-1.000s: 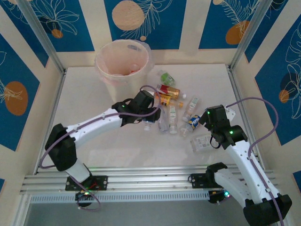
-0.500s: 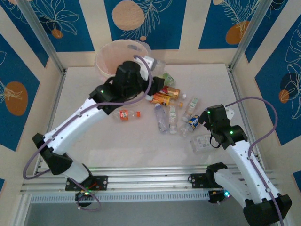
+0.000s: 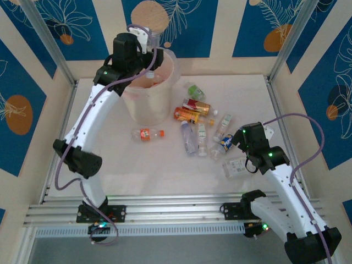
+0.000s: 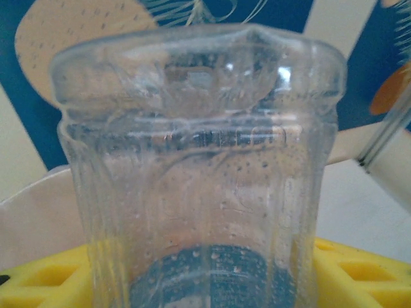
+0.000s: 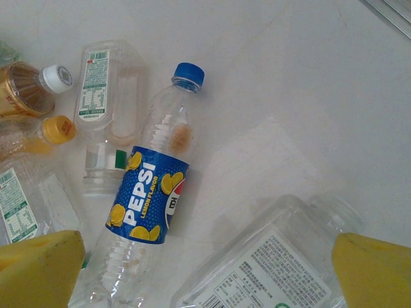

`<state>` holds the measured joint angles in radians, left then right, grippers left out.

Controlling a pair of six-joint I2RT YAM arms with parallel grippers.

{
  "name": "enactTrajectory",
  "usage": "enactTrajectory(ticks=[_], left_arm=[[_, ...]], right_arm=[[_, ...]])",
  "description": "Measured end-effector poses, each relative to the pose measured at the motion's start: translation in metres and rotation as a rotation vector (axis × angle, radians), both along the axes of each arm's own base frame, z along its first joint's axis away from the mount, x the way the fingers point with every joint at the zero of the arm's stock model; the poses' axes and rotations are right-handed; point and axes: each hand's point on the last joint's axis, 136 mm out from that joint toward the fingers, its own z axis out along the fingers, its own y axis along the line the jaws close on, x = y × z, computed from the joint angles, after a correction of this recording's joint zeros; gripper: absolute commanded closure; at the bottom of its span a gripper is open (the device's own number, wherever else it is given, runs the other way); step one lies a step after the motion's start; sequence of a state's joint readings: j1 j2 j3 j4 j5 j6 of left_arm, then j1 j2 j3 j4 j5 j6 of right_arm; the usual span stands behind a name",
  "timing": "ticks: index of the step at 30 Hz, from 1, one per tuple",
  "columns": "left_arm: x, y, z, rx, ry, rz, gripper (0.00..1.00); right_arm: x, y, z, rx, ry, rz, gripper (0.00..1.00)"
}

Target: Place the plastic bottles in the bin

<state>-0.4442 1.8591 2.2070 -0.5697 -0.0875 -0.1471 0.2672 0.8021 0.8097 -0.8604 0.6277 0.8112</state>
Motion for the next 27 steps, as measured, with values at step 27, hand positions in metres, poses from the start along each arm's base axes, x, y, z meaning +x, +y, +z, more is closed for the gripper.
enactTrajectory(ticks=[27], left_arm=[[0.082, 0.043, -0.164, 0.190, 0.343, 0.023, 0.35]], right_arm=[[-0.002, 0.000, -0.001, 0.001, 0.006, 0.003, 0.01]])
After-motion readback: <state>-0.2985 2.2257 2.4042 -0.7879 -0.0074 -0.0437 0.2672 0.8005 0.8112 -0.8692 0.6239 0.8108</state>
